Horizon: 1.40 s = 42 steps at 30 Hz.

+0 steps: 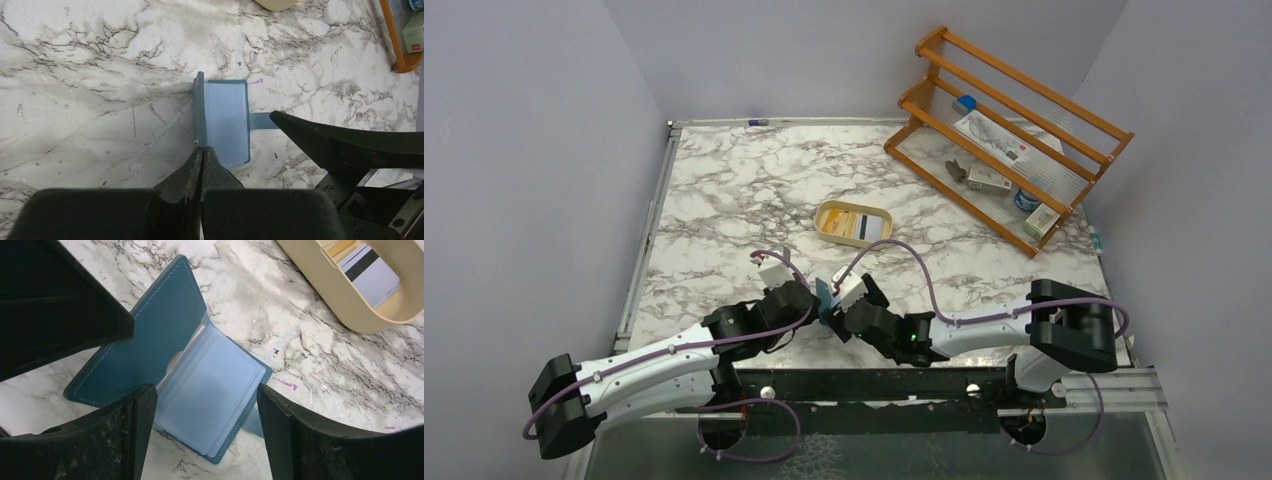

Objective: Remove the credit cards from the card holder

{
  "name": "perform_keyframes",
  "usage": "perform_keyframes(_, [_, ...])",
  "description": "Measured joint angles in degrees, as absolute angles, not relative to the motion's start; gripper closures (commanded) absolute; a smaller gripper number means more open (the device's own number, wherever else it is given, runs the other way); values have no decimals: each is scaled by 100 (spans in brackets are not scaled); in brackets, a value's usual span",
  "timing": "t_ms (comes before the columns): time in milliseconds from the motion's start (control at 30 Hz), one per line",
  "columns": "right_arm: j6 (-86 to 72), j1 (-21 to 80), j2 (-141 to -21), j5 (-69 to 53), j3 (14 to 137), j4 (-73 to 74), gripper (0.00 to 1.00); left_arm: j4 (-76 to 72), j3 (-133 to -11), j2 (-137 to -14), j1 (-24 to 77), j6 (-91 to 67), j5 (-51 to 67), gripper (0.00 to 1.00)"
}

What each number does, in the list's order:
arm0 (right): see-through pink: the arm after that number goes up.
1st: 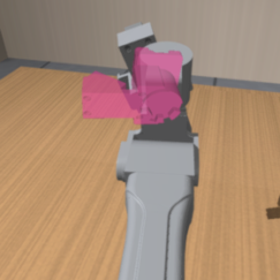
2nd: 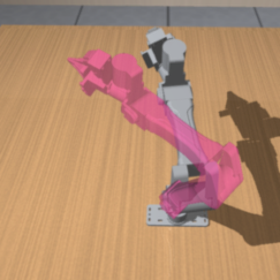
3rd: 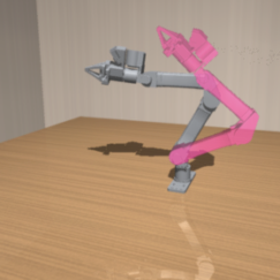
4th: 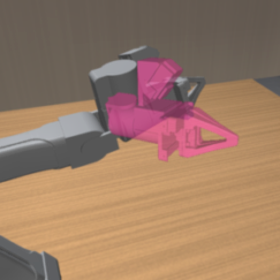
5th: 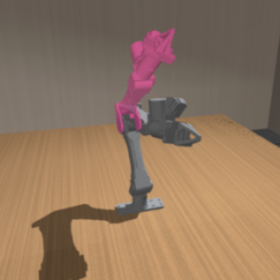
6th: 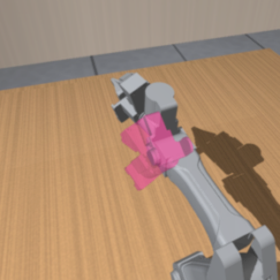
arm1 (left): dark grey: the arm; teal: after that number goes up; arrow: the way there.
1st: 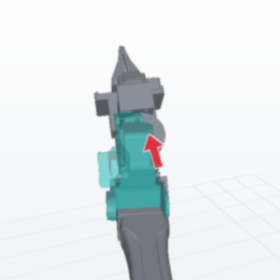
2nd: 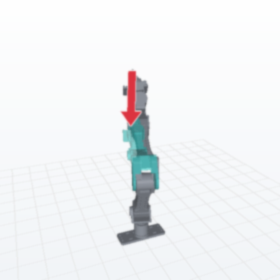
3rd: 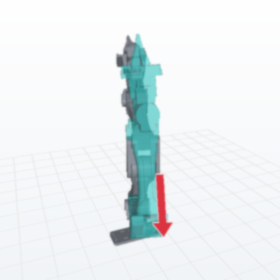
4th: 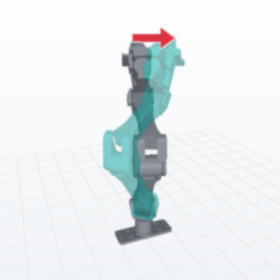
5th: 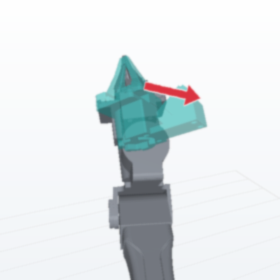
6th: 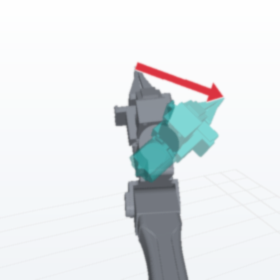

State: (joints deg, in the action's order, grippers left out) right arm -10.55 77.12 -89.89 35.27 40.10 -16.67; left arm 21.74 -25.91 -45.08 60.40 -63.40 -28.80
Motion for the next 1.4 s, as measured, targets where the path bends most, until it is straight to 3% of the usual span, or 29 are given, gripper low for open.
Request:
perform_keyframes(300, [-1444,7509,-8665,3306,3922,-1653,20,2200,-2541,-4401,6040,-6364,-2877,100])
perform_keyframes(467, [-1651,7052,-7911,2366,3710,-1785,20,2158,-2342,-4362,6040,-6410,-2880,100])
perform_keyframes(700, [-2281,6396,-7804,600,3612,-2143,20,1612,-1806,-4294,6040,-6449,-2877,100])
perform_keyframes(933, [-3168,5927,-7848,-504,3260,-2552,19,666,-412,-2803,6038,-6571,-2884,100])
perform_keyframes(1400, [-4657,5758,-8772,-1448,3052,-4128,20,585,-174,-1181,6038,-6370,-3127,100])
